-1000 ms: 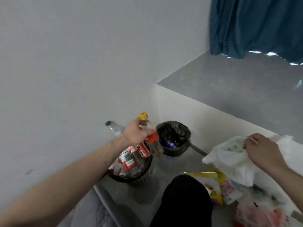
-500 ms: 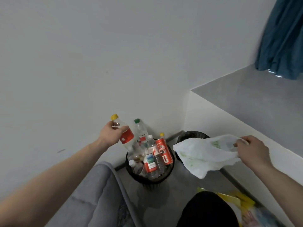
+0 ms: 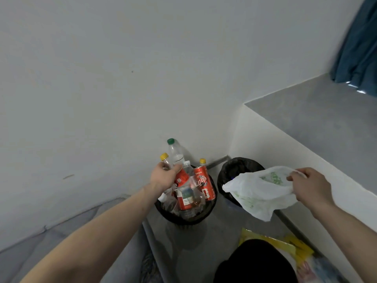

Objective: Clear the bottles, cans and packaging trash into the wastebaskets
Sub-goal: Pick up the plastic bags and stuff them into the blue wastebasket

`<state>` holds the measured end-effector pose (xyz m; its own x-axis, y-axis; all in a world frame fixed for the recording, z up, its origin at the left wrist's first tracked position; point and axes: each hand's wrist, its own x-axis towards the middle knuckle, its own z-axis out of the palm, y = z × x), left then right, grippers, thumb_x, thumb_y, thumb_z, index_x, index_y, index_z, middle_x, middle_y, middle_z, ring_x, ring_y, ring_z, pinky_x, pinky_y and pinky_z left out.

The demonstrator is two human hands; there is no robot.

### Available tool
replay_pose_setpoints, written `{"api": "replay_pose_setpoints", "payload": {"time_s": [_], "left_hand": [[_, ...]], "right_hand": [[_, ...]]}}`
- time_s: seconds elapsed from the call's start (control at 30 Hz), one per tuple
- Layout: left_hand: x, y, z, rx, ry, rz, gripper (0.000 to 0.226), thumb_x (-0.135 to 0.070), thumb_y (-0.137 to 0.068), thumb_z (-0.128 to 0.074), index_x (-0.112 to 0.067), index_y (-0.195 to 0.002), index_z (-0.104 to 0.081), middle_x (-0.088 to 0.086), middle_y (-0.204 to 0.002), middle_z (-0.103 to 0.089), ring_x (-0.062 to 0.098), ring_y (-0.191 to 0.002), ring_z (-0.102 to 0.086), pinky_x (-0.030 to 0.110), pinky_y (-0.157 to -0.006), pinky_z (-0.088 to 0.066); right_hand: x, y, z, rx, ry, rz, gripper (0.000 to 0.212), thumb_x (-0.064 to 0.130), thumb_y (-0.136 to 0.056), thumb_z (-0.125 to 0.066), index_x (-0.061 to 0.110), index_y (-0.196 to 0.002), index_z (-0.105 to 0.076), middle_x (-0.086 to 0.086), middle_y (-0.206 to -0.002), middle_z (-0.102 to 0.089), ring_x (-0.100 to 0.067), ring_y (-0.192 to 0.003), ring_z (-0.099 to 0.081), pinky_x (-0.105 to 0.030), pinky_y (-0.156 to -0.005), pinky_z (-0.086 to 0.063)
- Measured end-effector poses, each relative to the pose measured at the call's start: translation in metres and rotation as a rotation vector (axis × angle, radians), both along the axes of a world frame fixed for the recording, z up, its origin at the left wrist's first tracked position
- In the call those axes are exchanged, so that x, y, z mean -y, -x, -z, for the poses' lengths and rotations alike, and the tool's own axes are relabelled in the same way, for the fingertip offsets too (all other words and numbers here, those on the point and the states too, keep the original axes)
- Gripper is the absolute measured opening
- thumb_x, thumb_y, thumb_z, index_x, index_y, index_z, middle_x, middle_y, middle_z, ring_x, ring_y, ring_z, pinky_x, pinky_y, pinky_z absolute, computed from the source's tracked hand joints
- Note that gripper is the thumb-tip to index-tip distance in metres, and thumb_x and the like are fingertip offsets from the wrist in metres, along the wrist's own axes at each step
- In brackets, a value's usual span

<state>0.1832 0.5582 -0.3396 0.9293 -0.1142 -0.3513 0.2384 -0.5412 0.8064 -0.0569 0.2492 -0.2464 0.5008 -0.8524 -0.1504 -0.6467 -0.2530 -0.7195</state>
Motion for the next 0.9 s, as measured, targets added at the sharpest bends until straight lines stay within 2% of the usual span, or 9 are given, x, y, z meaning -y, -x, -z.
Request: {"api": "replay_pose_setpoints", "payload": {"time_s": [0.1, 0.27, 0.37, 0.47, 0.57, 0.73, 0.8, 0.9], "left_hand": [[0.024, 0.006, 0.009, 0.051, -0.058, 0.071, 0.062, -0.069, -0.076, -0.069, -0.024, -0.116, -0.057, -0.006, -0.104, -0.069, 0.018, -0.093, -0.068, 0.038, -0.088, -0.057], [0.046, 0.008, 0.016, 0.092, -0.182, 0.107, 0.058, -0.071, -0.077, -0.067, -0.028, -0.115, -0.058, -0.010, -0.099, -0.068, 0.015, -0.090, -0.066, 0.032, -0.074, -0.053], [0.053, 0.009, 0.019, 0.095, -0.203, 0.073, 0.058, -0.068, -0.075, -0.072, -0.026, -0.111, -0.056, -0.012, -0.090, -0.064, 0.012, -0.081, -0.063, 0.030, -0.066, -0.050], [0.060, 0.014, 0.026, 0.111, -0.231, 0.052, 0.059, -0.064, -0.074, -0.076, -0.027, -0.110, -0.047, -0.010, -0.093, -0.062, 0.016, -0.084, -0.064, 0.034, -0.073, -0.056], [0.067, 0.017, 0.032, 0.123, -0.211, 0.007, 0.063, -0.058, -0.074, -0.078, -0.024, -0.116, -0.046, -0.006, -0.102, -0.065, 0.020, -0.092, -0.067, 0.042, -0.084, -0.059], [0.071, 0.020, 0.036, 0.154, -0.176, -0.052, 0.069, -0.051, -0.075, -0.077, -0.021, -0.123, -0.039, -0.004, -0.106, -0.064, 0.018, -0.088, -0.064, 0.042, -0.081, -0.059], [0.072, 0.021, 0.036, 0.174, -0.167, -0.058, 0.077, -0.052, -0.074, -0.076, -0.020, -0.132, -0.036, 0.000, -0.118, -0.061, 0.021, -0.097, -0.064, 0.042, -0.081, -0.058], [0.073, 0.025, 0.039, 0.315, -0.272, 0.009, 0.097, -0.053, -0.075, -0.076, -0.021, -0.149, -0.021, 0.005, -0.148, -0.035, 0.029, -0.122, -0.054, 0.042, -0.082, -0.053]], "right_hand": [[-0.001, -0.003, 0.006, -0.001, 0.010, 0.004, 0.017, 0.023, -0.096, -0.057, 0.018, -0.108, -0.067, -0.008, -0.106, -0.067, -0.030, -0.092, -0.062, -0.039, -0.075, -0.052], [-0.007, -0.013, 0.020, 0.001, -0.044, 0.025, 0.020, 0.024, -0.096, -0.057, 0.017, -0.112, -0.066, -0.007, -0.107, -0.066, -0.026, -0.085, -0.064, -0.044, -0.072, -0.061], [-0.013, -0.021, 0.028, 0.019, -0.078, 0.007, 0.020, 0.022, -0.094, -0.057, 0.015, -0.111, -0.066, -0.007, -0.106, -0.066, -0.025, -0.079, -0.065, -0.038, -0.061, -0.060], [-0.018, -0.028, 0.039, 0.027, -0.109, -0.004, 0.018, 0.021, -0.094, -0.056, 0.015, -0.107, -0.067, -0.006, -0.105, -0.067, -0.025, -0.075, -0.067, -0.030, -0.051, -0.054], [-0.023, -0.031, 0.048, 0.026, -0.152, -0.005, 0.016, 0.022, -0.094, -0.054, 0.016, -0.101, -0.067, -0.002, -0.099, -0.069, -0.027, -0.068, -0.069, -0.033, -0.056, -0.056], [-0.021, -0.029, 0.056, 0.035, -0.179, 0.011, 0.014, 0.021, -0.094, -0.055, 0.017, -0.095, -0.068, 0.002, -0.095, -0.066, -0.027, -0.063, -0.069, -0.039, -0.065, -0.060], [-0.018, -0.028, 0.056, 0.039, -0.177, 0.008, 0.014, 0.022, -0.094, -0.054, 0.018, -0.093, -0.068, 0.003, -0.097, -0.066, -0.026, -0.063, -0.069, -0.037, -0.062, -0.058], [-0.016, -0.028, 0.056, 0.051, -0.177, 0.004, 0.015, 0.021, -0.095, -0.054, 0.018, -0.091, -0.069, 0.001, -0.099, -0.067, -0.027, -0.066, -0.069, -0.031, -0.056, -0.054]]}}
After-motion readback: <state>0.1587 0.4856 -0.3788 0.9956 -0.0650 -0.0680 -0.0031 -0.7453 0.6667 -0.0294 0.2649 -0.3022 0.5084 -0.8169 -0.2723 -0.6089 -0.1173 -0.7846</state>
